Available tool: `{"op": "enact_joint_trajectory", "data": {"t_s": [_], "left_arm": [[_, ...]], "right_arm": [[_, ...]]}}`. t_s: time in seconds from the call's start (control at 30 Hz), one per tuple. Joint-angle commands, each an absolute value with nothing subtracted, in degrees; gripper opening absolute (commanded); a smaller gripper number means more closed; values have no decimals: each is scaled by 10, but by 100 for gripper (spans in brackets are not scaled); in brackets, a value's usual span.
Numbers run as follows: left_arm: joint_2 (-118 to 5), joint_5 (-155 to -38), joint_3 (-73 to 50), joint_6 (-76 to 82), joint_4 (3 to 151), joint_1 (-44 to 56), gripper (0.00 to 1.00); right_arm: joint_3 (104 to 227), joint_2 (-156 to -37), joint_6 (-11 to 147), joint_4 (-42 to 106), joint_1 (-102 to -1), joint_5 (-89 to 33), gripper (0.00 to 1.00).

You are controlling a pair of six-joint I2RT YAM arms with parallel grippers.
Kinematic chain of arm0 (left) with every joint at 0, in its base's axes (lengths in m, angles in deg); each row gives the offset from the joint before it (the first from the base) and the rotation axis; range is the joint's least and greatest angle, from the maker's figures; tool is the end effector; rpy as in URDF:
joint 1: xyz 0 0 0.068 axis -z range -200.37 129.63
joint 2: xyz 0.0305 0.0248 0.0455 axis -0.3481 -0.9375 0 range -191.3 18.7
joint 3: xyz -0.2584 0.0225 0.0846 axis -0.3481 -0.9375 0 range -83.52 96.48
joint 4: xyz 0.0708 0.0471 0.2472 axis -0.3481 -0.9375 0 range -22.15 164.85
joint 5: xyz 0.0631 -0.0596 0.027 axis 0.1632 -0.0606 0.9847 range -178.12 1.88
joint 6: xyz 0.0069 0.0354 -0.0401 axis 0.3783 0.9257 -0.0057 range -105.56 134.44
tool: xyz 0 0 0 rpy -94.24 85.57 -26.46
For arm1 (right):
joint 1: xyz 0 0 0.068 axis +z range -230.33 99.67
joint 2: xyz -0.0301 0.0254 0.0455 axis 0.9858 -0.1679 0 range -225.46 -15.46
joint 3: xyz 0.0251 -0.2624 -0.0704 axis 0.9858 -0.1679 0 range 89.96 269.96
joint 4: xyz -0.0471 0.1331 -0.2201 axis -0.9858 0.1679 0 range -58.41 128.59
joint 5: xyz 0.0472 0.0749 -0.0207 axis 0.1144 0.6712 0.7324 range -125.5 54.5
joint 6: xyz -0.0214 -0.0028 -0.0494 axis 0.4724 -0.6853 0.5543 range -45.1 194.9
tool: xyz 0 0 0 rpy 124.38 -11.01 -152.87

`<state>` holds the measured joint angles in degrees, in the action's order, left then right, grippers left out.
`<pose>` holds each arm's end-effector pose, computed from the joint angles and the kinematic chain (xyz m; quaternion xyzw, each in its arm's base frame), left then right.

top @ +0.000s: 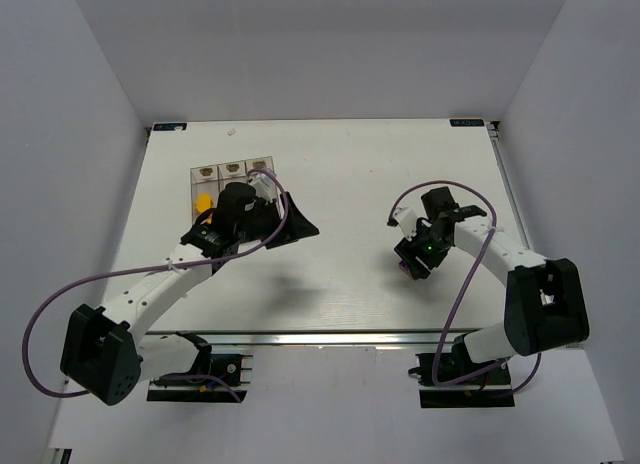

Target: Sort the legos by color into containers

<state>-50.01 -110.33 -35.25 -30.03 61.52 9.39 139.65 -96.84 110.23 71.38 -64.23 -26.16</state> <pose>0.2219 -0.1426 0.2706 -0.0207 0.8699 -0.4146 0.2662 0.2435 0.0762 0.1934 -0.4386 0.8806 0.0525 0.1715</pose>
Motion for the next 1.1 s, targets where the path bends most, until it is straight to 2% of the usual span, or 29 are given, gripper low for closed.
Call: {"op": "enact_joint_trajectory", "data": {"t_s": [0.0,0.17,0.27,0.3,0.4,0.5,0.53,0.57,0.67,0.77,1.07], "left_arm": [[-467,-1085,-365,-309,612,96,82],[-452,-1078,-370,-311,607,96,81],[-450,-1078,-368,-311,608,96,82],[-452,-1078,-367,-311,610,96,82],[-456,-1094,-369,-320,645,96,84],[-468,-1148,-397,-366,744,96,87],[-474,-1159,-406,-387,775,96,91],[-484,-1176,-407,-397,805,96,91],[-521,-1207,-391,-411,824,96,92],[-559,-1225,-367,-411,834,101,92],[-626,-1257,-342,-449,934,113,92]], "right_arm": [[1398,-979,1107,698,-643,-250,65],[1399,-997,1101,702,-642,-236,57],[1400,-1004,1098,700,-642,-231,43],[1402,-1005,1098,702,-642,-227,34],[1434,-996,1107,726,-646,-200,19],[1500,-981,1147,777,-647,-102,10],[1517,-976,1158,789,-647,-70,9],[1550,-973,1179,807,-646,-11,8],[1601,-972,1183,812,-642,66,5],[1632,-989,1160,790,-632,97,1],[1697,-1031,1133,782,-585,130,0]]}}
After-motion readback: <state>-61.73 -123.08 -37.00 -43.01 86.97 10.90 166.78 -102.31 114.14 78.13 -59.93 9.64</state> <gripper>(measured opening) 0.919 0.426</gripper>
